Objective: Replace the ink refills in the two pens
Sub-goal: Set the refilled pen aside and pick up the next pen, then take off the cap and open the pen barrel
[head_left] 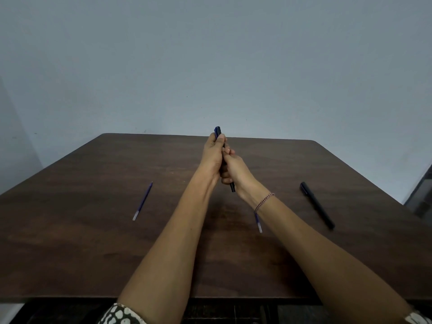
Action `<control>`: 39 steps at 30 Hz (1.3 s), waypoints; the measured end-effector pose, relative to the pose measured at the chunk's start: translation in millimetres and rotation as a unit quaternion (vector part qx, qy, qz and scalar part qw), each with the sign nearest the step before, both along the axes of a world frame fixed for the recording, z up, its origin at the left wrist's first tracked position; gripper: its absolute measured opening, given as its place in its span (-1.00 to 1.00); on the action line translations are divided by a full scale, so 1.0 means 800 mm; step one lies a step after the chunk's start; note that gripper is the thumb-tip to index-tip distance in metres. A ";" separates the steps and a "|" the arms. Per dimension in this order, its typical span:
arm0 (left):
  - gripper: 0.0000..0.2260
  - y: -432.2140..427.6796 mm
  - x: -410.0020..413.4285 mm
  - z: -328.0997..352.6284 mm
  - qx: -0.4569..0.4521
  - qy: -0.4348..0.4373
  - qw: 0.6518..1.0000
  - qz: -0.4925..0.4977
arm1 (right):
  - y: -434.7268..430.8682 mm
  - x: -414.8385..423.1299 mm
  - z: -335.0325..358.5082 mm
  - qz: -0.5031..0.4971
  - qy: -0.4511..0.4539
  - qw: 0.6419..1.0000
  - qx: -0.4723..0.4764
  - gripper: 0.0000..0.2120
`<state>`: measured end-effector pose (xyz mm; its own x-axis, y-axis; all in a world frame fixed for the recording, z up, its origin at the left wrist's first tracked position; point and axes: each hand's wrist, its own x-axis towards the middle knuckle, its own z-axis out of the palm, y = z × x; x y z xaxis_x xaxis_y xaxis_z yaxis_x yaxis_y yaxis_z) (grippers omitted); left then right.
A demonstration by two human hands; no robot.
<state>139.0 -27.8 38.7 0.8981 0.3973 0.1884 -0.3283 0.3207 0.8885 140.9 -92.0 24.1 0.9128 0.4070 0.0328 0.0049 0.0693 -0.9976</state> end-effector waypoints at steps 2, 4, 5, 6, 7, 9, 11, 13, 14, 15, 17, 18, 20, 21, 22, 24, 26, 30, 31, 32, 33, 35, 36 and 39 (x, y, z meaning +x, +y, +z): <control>-0.80 0.003 -0.002 0.000 0.015 -0.002 1.000 -0.003 | 0.001 0.001 0.000 0.019 0.008 1.000 0.021 -0.74; -0.80 0.009 -0.004 -0.001 0.028 -0.002 1.000 -0.010 | 0.000 0.002 0.000 0.052 0.021 0.997 0.050 -0.71; -0.80 0.013 -0.005 -0.001 0.036 0.005 0.999 -0.004 | -0.002 0.003 0.000 0.073 0.024 0.995 0.057 -0.72; -0.80 0.017 -0.005 -0.001 0.044 0.013 0.999 0.006 | -0.004 0.004 0.000 0.091 0.024 0.994 0.056 -0.73; -0.80 0.023 -0.004 -0.002 0.053 0.020 0.998 0.017 | -0.007 0.006 0.000 0.102 0.023 0.994 0.045 -0.76; -0.77 0.032 -0.004 -0.004 0.081 0.030 0.996 0.036 | -0.012 0.010 -0.001 0.104 0.021 0.994 0.006 -0.75; -0.76 0.041 -0.004 -0.007 0.094 0.036 0.994 0.044 | -0.015 0.014 -0.002 0.105 0.018 0.994 -0.021 -0.71; -0.76 0.045 -0.005 -0.008 0.083 0.040 0.995 0.046 | -0.018 0.017 -0.003 0.115 0.012 0.993 -0.038 -0.72; -0.76 0.046 -0.005 -0.007 0.070 0.043 0.995 0.051 | -0.019 0.019 -0.003 0.120 0.007 0.991 -0.052 -0.72; -0.76 0.048 -0.005 -0.006 0.051 0.046 0.996 0.060 | -0.021 0.020 -0.004 0.122 -0.001 0.990 -0.073 -0.73; -0.77 0.055 -0.004 -0.005 0.009 0.054 0.995 0.085 | -0.023 0.023 -0.005 0.116 -0.015 0.987 -0.114 -0.72; -0.77 0.060 -0.004 -0.005 -0.008 0.063 0.993 0.097 | -0.025 0.024 -0.006 0.108 -0.022 0.986 -0.124 -0.72; -0.77 0.069 -0.005 -0.007 -0.027 0.089 0.990 0.108 | -0.027 0.028 -0.007 0.081 -0.033 0.989 -0.118 -0.72; -0.78 0.073 -0.006 -0.008 -0.025 0.107 0.989 0.103 | -0.028 0.030 -0.006 0.064 -0.038 0.992 -0.104 -0.72; -0.79 0.075 -0.006 -0.010 -0.012 0.128 0.987 0.091 | -0.029 0.032 -0.005 0.046 -0.041 0.994 -0.086 -0.72; -0.81 0.075 -0.006 -0.012 0.059 0.187 0.978 0.067 | -0.030 0.036 -0.004 0.011 -0.042 0.999 -0.030 -0.73; -0.73 0.072 -0.004 -0.017 0.181 0.249 0.950 0.059 | -0.032 0.036 -0.002 -0.008 -0.039 0.999 0.025 -0.73; -0.82 0.068 -0.003 -0.026 0.353 0.319 0.877 0.061 | -0.039 0.033 -0.001 -0.036 -0.069 0.997 0.003 -0.75; -0.81 0.069 -0.002 -0.027 0.364 0.327 0.870 0.065 | -0.040 0.032 -0.001 -0.046 -0.073 0.996 -0.009 -0.75; -0.79 0.069 -0.002 -0.027 0.369 0.332 0.865 0.067 | -0.041 0.032 0.000 -0.056 -0.075 0.996 -0.014 -0.74; -0.77 0.070 -0.002 -0.027 0.376 0.336 0.861 0.067 | -0.041 0.033 0.000 -0.065 -0.075 0.995 -0.011 -0.73; -0.75 0.071 -0.002 -0.027 0.399 0.347 0.847 0.062 | -0.041 0.034 -0.001 -0.079 -0.069 0.994 0.002 -0.71; -0.74 0.071 -0.002 -0.027 0.412 0.352 0.838 0.064 | -0.041 0.034 -0.001 -0.081 -0.067 0.994 0.004 -0.70; -0.68 0.072 -0.002 -0.029 0.430 0.360 0.826 0.060 | -0.038 0.033 -0.002 -0.068 -0.062 0.996 0.005 -0.69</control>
<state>137.7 29.7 15.2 0.8644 0.4888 -0.1178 0.4005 -0.5277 0.7491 167.4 -122.0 22.2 0.9485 0.2782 0.1517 0.1377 0.0692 -0.9881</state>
